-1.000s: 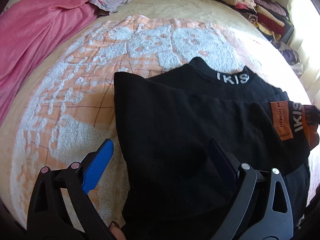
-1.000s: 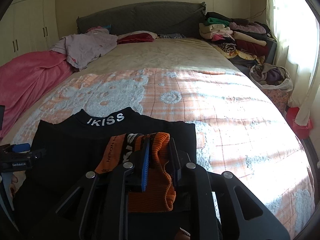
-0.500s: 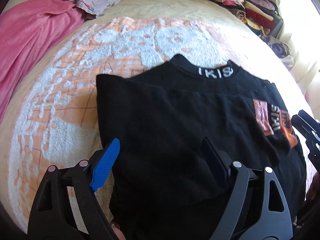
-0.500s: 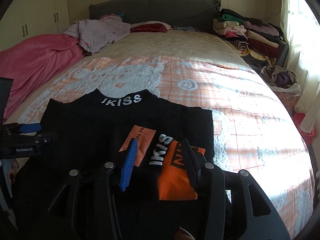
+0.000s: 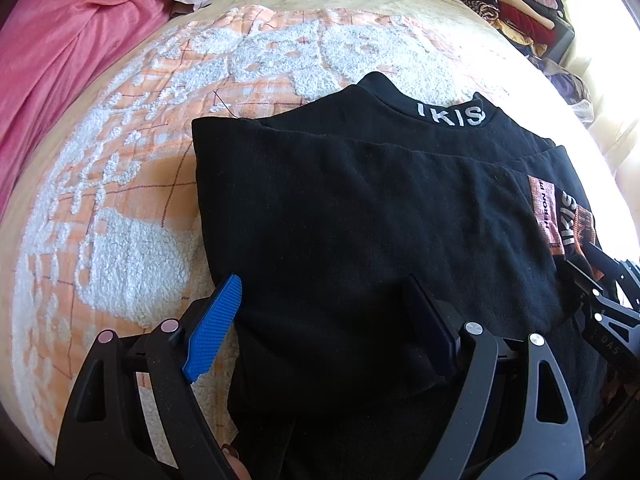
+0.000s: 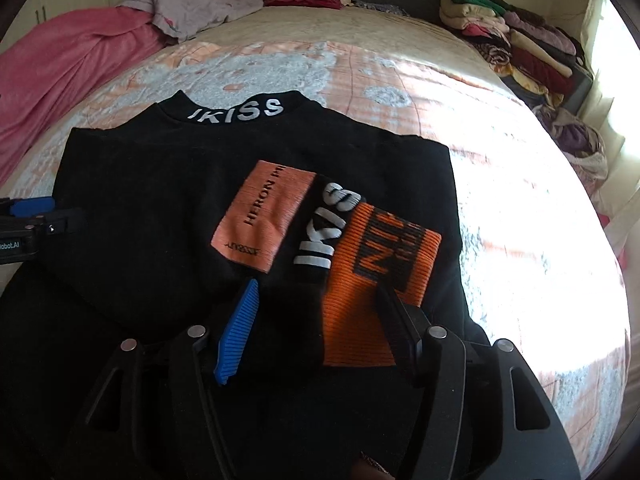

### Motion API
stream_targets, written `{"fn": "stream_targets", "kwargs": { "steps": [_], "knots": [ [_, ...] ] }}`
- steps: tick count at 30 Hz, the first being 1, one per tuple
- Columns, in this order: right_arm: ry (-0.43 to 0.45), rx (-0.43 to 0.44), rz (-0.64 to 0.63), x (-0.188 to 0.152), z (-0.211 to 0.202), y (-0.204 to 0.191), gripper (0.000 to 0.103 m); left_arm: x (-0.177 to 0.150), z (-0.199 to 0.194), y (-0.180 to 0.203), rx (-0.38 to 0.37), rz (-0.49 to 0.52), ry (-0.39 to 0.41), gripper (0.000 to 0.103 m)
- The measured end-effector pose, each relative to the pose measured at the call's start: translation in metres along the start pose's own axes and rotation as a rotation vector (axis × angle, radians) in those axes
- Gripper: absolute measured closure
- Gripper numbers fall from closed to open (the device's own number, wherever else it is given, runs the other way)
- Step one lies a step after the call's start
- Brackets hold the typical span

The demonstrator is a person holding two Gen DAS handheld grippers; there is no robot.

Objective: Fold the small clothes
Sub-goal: 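Open the right gripper and hold both tools above the folded sweatshirt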

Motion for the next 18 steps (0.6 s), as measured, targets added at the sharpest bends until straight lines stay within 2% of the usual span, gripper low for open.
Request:
{"fn": "stream_targets", "kwargs": {
  "steps": [8, 14, 18],
  "knots": [
    [0.008, -0.02, 0.011, 0.001, -0.004, -0.003, 0.042, 0.002, -0.002, 0.001, -0.008, -0.006, 0.004, 0.027],
    [0.076, 0.006, 0.056, 0.001, -0.022, -0.005, 0.042, 0.003, -0.009, 0.0, -0.005, 0.002, 0.018, 0.027],
    [0.093, 0.011, 0.065, 0.004, -0.029, -0.007, 0.036, 0.003, -0.015, -0.002, 0.004, 0.001, 0.034, 0.027]
  ]
}}
Point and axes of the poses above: each gripper's, at about its wrist camera, not at the fingertips, and z roughly the way its jaws point, y to its right, x to its top, the point moved 9 cm from there along z, roughly the way its jaws point, and after that the axes turned 15 degrees about -z, right-handed, at the moved point
